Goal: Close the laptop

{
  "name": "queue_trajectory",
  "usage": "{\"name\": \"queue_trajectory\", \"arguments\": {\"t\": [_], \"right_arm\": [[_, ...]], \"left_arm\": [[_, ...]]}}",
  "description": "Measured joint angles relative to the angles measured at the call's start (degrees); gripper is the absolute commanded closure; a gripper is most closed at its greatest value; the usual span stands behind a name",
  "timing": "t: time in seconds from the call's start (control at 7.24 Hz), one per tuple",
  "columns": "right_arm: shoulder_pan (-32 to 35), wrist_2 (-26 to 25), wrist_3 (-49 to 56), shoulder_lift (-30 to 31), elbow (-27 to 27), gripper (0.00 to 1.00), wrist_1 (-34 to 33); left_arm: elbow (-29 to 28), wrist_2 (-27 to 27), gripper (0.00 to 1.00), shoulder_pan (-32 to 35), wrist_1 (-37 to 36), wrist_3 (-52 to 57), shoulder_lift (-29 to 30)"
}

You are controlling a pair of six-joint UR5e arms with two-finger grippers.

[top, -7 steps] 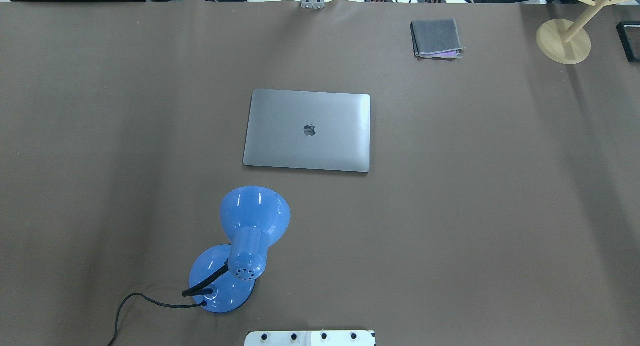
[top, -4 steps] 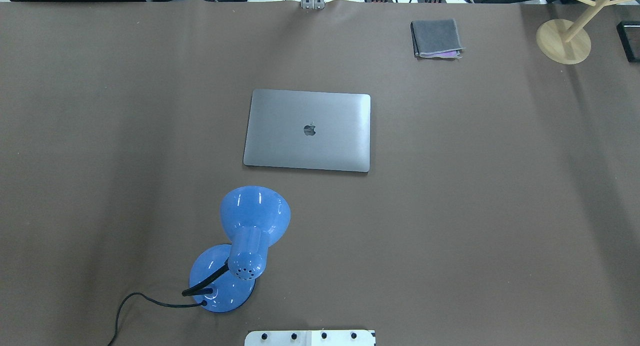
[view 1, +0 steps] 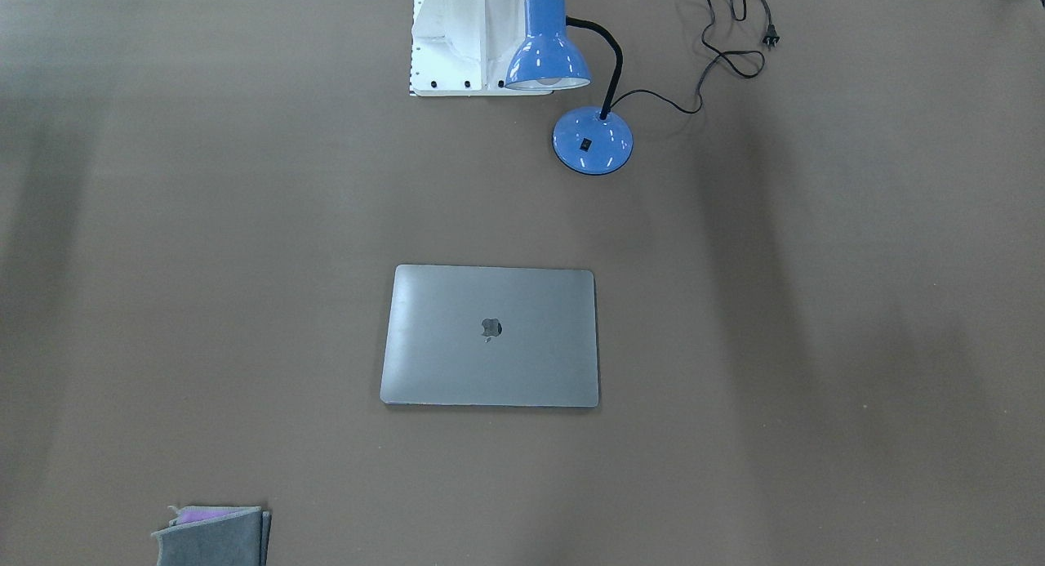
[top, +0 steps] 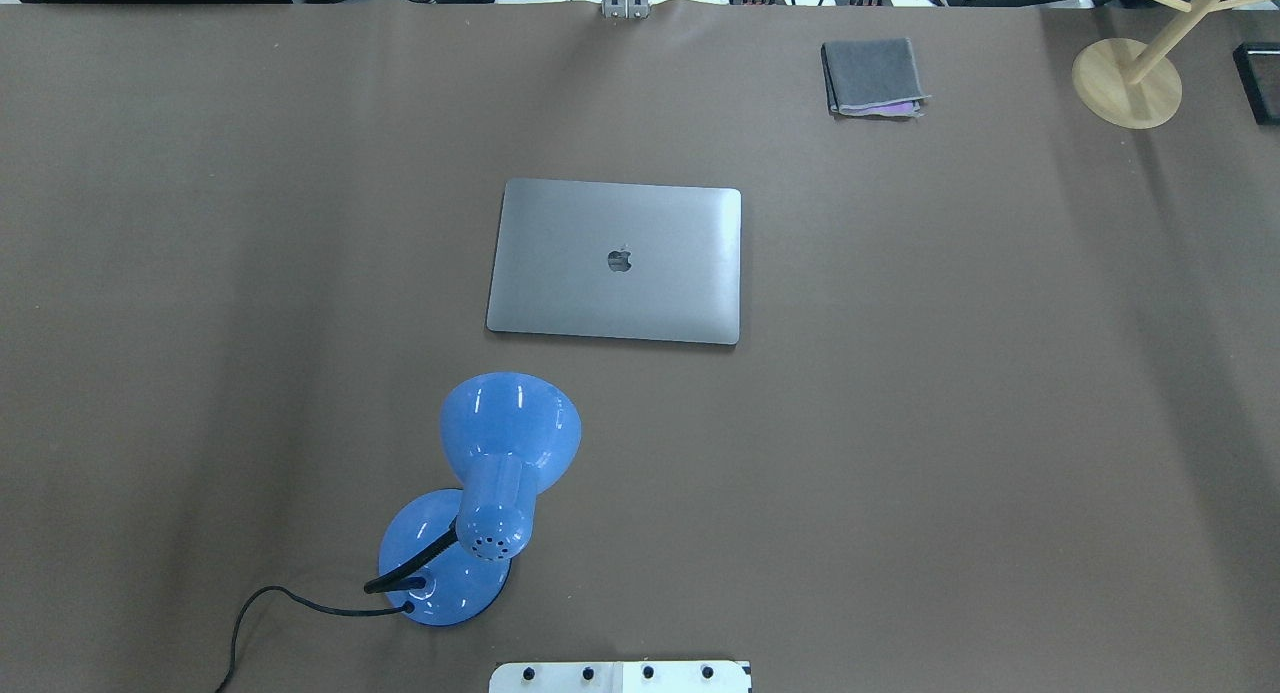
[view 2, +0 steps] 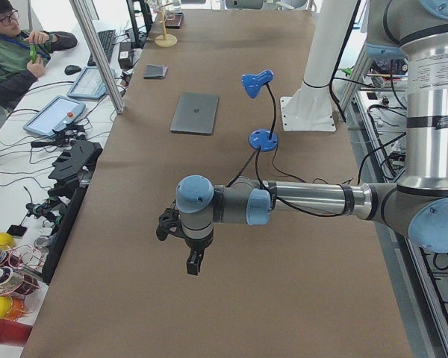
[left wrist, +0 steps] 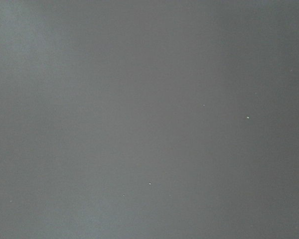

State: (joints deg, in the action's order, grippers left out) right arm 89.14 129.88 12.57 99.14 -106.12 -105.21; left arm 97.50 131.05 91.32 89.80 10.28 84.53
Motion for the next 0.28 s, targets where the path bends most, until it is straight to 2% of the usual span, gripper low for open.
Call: {"name": "queue_trajectory", "arguments": {"t": [0.28], "right_arm": [[-0.05,0.0,0.0,0.0,0.02,0.0,0.0]], "left_arm": [[0.05,0.0,0.01,0.0,-0.02,0.0,-0.28]]}}
